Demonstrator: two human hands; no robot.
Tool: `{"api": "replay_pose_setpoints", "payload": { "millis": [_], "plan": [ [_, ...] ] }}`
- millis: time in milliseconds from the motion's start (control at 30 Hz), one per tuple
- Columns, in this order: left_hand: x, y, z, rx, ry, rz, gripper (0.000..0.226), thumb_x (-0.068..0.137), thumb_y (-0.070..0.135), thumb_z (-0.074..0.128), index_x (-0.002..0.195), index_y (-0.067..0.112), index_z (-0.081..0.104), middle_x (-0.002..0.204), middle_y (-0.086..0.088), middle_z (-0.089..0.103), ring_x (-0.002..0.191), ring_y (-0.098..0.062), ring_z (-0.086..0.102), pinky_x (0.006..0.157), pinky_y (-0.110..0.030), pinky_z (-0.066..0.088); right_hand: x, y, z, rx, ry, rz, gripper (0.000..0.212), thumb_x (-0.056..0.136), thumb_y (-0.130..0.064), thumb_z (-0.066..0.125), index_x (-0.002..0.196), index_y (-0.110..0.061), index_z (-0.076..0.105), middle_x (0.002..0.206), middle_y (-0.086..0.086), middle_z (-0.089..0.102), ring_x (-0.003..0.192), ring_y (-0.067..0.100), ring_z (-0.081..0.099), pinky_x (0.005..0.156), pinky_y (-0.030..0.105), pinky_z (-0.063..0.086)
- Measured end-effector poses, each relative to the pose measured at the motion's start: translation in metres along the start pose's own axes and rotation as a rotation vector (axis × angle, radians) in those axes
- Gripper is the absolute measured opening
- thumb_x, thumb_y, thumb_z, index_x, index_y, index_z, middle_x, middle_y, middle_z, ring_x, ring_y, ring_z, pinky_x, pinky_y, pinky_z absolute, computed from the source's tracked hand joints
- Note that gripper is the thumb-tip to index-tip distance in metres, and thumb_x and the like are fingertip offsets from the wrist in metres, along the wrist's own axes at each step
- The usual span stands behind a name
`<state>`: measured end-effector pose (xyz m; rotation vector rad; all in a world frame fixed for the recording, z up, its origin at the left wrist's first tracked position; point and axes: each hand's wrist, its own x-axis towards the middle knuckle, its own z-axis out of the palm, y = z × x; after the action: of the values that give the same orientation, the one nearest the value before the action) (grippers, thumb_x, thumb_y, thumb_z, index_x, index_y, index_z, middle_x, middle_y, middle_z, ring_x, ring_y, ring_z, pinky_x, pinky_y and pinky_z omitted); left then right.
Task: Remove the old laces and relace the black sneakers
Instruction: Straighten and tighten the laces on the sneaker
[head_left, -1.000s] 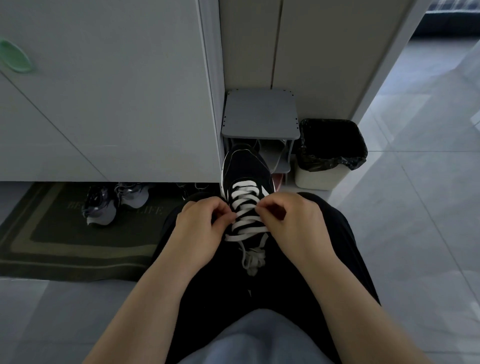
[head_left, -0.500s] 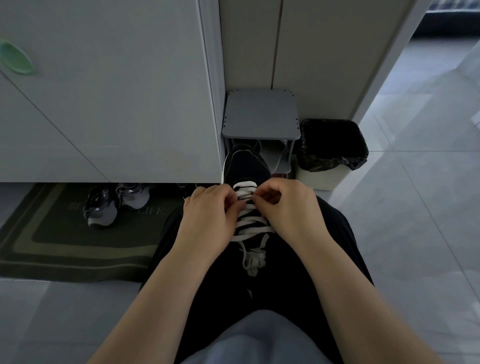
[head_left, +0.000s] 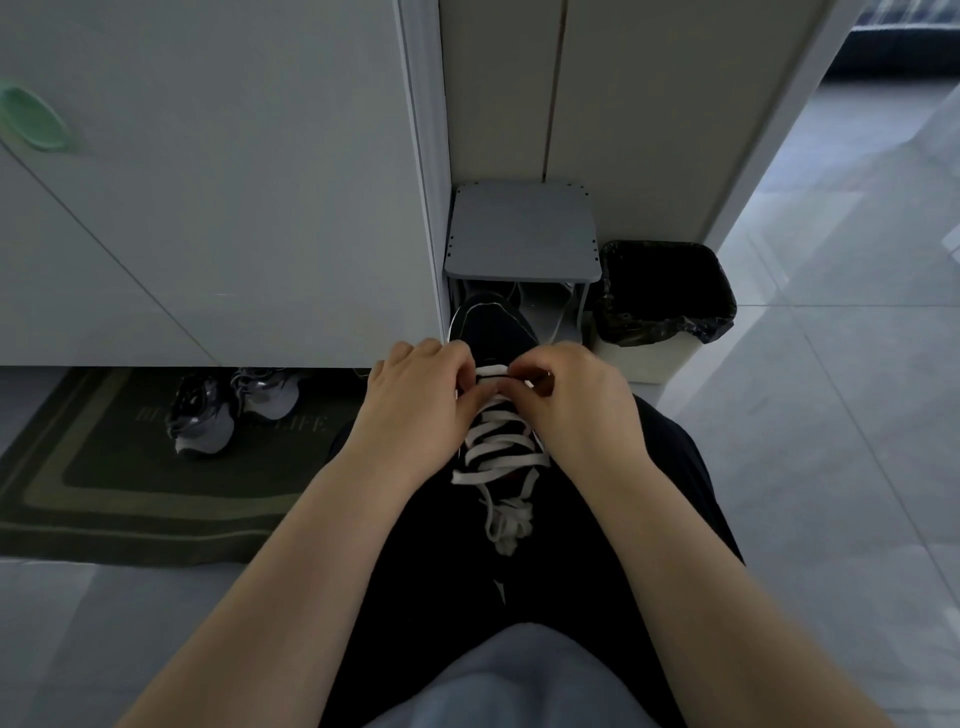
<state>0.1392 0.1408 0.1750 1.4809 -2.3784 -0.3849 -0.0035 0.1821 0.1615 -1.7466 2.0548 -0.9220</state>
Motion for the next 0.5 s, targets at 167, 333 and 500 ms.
{"api": "replay_pose_setpoints", "payload": {
  "millis": [167, 333, 500],
  "plan": [
    [-0.003, -0.001, 0.009, -0.071, 0.022, 0.038, 0.019, 0.093, 0.037, 0.047, 0.082, 0.021, 0.045, 0.082, 0.007, 0.042, 0.083, -0.014, 0.039, 0.074, -0.025, 0.027, -0.005, -0.001, 0.006, -0.107, 0.061, -0.108, 0.015, 0.086, -0.024, 0.064, 0.079, -0.012, 0.070, 0.079, 0.001, 0.060, 0.066, 0.018, 0.057, 0.058, 0.033, 0.048],
    [-0.012, -0.015, 0.018, -0.382, 0.020, -0.070, 0.011, 0.091, 0.025, 0.052, 0.081, 0.022, 0.049, 0.080, 0.010, 0.046, 0.087, -0.020, 0.047, 0.074, -0.025, 0.032, -0.009, 0.001, 0.008, -0.029, 0.070, -0.115, 0.012, 0.088, -0.020, 0.063, 0.083, -0.010, 0.067, 0.082, 0.001, 0.062, 0.069, 0.018, 0.059, 0.062, 0.036, 0.051],
    [-0.012, -0.015, 0.024, -0.397, 0.071, -0.060, 0.011, 0.090, 0.027, 0.052, 0.080, 0.024, 0.047, 0.082, 0.010, 0.046, 0.087, -0.020, 0.047, 0.074, -0.027, 0.034, -0.001, 0.000, 0.005, 0.132, 0.075, -0.131, 0.011, 0.087, -0.025, 0.065, 0.094, -0.018, 0.069, 0.089, -0.006, 0.062, 0.077, 0.008, 0.059, 0.070, 0.029, 0.053]
  ]
}}
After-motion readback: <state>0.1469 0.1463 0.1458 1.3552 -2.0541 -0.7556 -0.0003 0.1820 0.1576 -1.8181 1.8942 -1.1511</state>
